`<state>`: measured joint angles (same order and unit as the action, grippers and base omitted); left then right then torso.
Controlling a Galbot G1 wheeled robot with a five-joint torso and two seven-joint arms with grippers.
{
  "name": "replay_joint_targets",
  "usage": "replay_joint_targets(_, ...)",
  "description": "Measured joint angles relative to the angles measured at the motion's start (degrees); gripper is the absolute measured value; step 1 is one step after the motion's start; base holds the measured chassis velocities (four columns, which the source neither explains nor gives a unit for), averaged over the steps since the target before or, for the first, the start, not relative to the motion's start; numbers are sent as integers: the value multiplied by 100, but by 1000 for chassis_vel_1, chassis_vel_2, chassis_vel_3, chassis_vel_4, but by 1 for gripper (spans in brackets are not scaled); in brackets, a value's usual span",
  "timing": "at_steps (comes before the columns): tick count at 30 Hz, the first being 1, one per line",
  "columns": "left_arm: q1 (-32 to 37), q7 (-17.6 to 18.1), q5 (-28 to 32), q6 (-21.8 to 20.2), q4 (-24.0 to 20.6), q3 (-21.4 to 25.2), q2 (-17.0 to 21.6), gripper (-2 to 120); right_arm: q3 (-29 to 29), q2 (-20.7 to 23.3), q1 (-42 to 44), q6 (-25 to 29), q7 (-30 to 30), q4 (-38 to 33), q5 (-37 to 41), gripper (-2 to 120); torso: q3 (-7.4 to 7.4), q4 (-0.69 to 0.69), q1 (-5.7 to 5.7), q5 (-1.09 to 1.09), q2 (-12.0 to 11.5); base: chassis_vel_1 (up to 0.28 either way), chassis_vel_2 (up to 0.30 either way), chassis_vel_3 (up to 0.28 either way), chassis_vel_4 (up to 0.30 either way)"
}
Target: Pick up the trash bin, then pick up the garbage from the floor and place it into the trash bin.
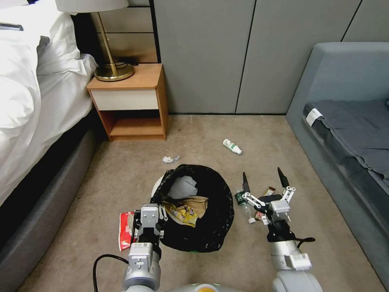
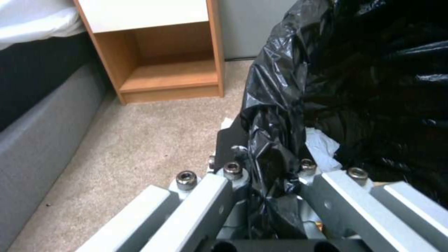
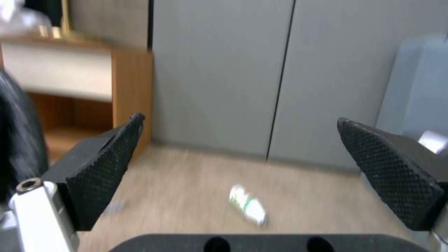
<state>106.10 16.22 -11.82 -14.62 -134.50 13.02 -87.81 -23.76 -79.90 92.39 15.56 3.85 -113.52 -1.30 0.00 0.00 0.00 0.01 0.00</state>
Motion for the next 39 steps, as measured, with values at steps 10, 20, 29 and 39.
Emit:
replay_joint_targets(10,7,-5,2,-9,-3,42,8,2,236,263,-830,-1620,-242,933,610,100,0,1,0,-1,0,0,0,0,0)
replay_joint_targets(20,-28,-17,9,-18,96,50,-22,2,305,371,-1683,-2146,-731,2583,793,100,1,1,0,-1,0,0,0,0,0)
replay_joint_targets(29,7,-19,-41,-21,106,57,-63,2,276,343,-2341,-2074,-891,3756,782,100,1,0,0,-1,0,0,0,0,0)
replay_joint_targets(39,115,-20,-143,-12,43,46,-72,2,243,216,-2784,-1784,-1088,4774,771,100,1,1,0,-1,0,0,0,0,0)
